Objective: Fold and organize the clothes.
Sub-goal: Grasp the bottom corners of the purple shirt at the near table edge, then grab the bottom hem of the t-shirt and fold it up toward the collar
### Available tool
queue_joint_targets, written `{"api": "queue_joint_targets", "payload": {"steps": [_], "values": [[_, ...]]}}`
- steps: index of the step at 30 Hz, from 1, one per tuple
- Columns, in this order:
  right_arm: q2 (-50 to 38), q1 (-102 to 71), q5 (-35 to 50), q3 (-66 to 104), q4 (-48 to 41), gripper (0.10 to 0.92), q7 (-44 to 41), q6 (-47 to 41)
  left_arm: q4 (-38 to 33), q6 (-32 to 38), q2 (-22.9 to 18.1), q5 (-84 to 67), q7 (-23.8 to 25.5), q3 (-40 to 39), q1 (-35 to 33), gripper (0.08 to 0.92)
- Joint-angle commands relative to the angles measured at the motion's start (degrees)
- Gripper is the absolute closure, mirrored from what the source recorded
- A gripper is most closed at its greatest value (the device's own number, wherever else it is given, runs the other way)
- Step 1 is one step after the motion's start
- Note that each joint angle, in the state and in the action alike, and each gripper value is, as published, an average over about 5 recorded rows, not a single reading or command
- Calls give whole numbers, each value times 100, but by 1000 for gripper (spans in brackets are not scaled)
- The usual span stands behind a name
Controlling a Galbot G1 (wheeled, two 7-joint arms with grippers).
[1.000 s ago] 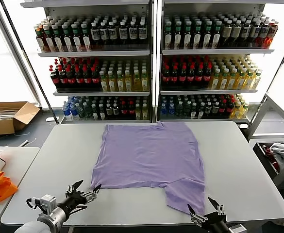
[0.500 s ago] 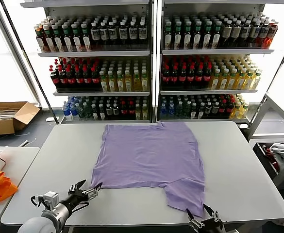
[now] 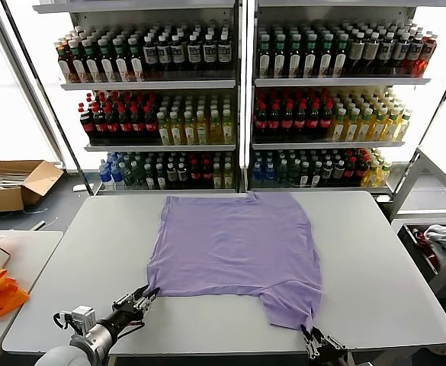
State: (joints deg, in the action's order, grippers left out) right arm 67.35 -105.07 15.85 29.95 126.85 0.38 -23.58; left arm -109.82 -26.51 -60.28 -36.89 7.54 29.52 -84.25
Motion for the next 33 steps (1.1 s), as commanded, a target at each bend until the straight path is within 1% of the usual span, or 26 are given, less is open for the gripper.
{"api": "queue_joint_targets", "payload": {"steps": [1,4,7,9,14,21,24,27,30,33], "values": [[-32,-47,210,140,158,861,-184,210,29,123,-124,-113,69,-70,-21,746],[-68,4,188,203,187,913,-315,294,-39,129,-199,-112,31,-41,-30,832],[-118,67,184,277,237,918,-447,331,-202,120,-257,-116,7,20,-100,891],[-171,73,196,318,303,918,-553,374,-327,119,-261,-141,17,91,-179,906],[-268,-90,190,365,603,918,-719,401,-699,110,-224,-221,26,386,-482,912],[-320,-970,133,600,1104,918,-598,489,-1278,-64,-188,-182,-78,812,-968,912],[-277,-1481,18,669,1304,918,-617,754,-1517,-78,-200,-102,-83,970,-1255,912],[-160,-1845,-125,669,1449,918,-466,1132,-1752,-55,-162,-8,-78,1137,-1579,912],[-53,-2016,-22,722,1593,918,-308,1431,-1957,-50,-133,19,-76,1285,-1870,912],[-57,-2060,87,836,1634,918,-343,1794,-2109,-85,-145,50,-78,1341,-2025,912]]}}
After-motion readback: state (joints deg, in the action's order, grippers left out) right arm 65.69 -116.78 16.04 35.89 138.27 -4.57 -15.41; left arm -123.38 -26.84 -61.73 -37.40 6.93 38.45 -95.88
